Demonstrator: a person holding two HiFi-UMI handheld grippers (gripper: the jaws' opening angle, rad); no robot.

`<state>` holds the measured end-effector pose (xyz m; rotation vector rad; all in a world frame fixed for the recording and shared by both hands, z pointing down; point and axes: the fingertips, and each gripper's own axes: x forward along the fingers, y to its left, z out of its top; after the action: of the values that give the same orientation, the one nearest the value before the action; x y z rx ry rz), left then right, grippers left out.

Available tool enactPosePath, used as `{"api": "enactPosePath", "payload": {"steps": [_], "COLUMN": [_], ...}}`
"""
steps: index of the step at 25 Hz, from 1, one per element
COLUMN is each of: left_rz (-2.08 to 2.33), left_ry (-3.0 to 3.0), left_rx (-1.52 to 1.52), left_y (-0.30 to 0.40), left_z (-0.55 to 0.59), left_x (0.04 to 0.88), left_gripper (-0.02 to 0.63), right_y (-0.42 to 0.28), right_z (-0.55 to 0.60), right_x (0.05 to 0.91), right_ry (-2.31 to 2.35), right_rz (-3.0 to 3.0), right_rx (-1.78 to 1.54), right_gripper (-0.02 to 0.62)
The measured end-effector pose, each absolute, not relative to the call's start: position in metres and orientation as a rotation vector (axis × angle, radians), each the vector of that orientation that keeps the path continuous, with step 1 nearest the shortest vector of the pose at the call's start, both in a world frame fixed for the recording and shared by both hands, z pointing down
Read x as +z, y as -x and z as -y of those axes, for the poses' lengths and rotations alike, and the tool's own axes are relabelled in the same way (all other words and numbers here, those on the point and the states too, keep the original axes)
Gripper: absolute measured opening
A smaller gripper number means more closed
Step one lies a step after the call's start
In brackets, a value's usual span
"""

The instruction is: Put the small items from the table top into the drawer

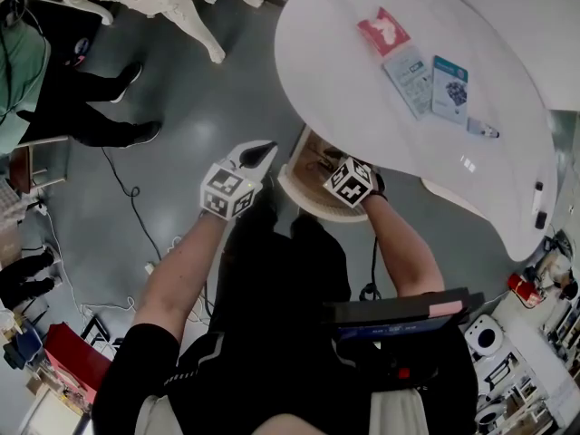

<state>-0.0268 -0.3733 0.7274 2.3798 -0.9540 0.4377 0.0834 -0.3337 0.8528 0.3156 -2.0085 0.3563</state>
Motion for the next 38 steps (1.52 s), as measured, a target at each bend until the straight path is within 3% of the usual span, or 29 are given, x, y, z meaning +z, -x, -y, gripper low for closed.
{"api": "enactPosePath", "payload": {"steps": [27, 32, 38], "left_rz": [0.928, 0.932, 0.96], "left_ry": [-2.405, -2.407, -2.401], "left_rx": [0.366, 0.374, 0.37], "left_y": [0.04, 0.042, 0.047], "left_z": [0.373, 0.371, 0.366], "left_x": [0.731, 0.721, 0.701], "left_gripper": [0.0, 0.0, 0.0], "right_y": [-0.075, -0.078, -0.075], "right_z": [0.345, 0.331, 0.326], "right_x": [0.916, 0.916, 0.888], "right_ry": [-0.269, -0.259, -0.269], "right_rz": [1.896, 1.876, 1.903], "right_rx": [0.406, 0.463, 0.411], "right_gripper": [0.13, 0.275, 0.257]}}
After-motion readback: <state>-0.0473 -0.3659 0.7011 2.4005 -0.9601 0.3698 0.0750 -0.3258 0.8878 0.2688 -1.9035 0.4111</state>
